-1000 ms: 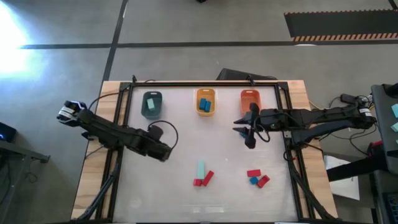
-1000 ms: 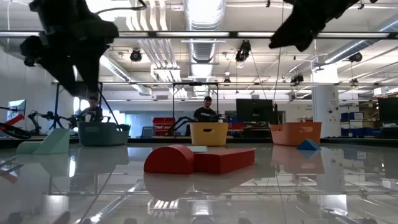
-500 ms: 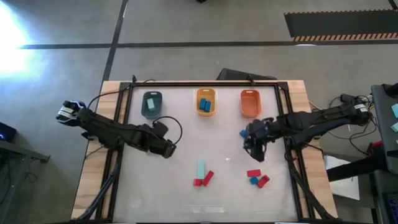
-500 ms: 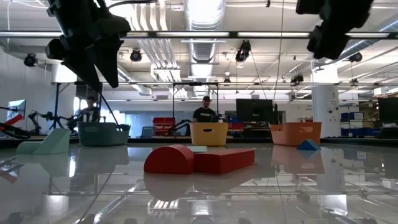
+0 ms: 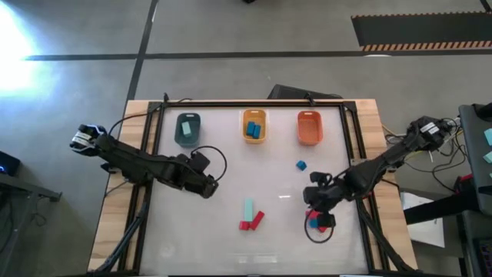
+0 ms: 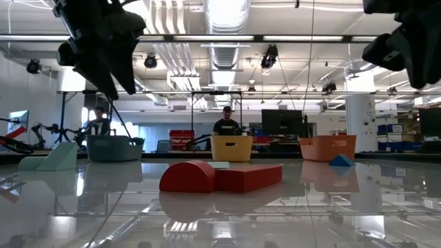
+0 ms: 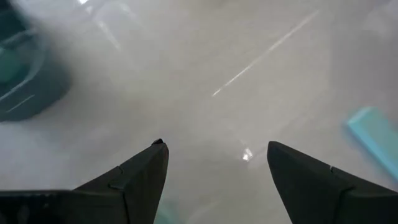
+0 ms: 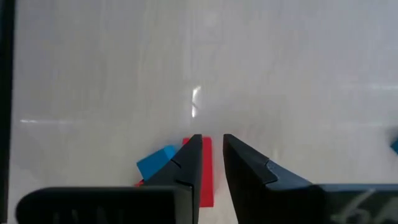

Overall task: Sort & place blocks by color
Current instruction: Put the red block into the orange bin

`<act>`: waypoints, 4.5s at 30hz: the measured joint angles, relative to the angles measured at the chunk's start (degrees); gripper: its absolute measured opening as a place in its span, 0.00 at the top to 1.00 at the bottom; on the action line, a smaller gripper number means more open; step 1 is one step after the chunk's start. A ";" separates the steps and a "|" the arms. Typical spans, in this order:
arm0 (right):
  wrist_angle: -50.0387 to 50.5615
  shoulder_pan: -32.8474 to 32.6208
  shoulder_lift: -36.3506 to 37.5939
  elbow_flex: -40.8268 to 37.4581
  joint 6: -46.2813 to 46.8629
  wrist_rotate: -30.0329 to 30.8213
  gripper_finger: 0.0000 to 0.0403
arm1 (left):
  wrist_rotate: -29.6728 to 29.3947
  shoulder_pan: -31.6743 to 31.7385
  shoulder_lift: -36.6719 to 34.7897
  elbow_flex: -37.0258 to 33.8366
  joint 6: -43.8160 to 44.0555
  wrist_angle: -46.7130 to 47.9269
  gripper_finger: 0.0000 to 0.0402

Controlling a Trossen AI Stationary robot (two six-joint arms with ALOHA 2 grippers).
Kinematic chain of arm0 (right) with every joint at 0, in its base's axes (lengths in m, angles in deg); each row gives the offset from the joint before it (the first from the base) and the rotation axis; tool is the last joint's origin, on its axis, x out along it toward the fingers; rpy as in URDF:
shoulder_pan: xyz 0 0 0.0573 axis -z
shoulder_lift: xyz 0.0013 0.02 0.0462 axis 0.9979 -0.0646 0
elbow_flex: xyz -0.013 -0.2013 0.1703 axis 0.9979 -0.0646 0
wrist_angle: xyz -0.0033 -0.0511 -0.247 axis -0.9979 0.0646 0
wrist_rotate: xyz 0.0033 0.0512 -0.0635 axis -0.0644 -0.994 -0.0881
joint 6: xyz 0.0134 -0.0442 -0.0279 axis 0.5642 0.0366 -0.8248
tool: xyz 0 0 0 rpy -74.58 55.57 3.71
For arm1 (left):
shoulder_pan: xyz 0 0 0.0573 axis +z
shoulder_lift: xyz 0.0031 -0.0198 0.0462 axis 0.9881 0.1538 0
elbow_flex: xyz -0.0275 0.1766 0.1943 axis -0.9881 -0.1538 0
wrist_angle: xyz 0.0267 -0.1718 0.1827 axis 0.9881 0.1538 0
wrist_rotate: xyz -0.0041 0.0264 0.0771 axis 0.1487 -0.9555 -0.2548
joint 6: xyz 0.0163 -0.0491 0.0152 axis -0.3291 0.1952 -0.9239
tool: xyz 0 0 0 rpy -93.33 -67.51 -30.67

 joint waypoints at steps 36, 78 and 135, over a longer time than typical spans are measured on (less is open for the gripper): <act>3.36 -2.01 -26.13 22.59 -16.12 14.40 0.61 | -1.21 -2.45 5.21 0.00 -25.84 -29.28 0.36; -23.29 11.71 -41.66 22.46 -45.09 -8.68 0.78 | -2.34 -1.35 5.19 1.59 -36.10 -29.39 0.36; -2.57 65.89 -8.12 0.82 4.37 16.68 0.75 | -8.05 -0.18 2.89 2.93 -47.28 -33.78 0.36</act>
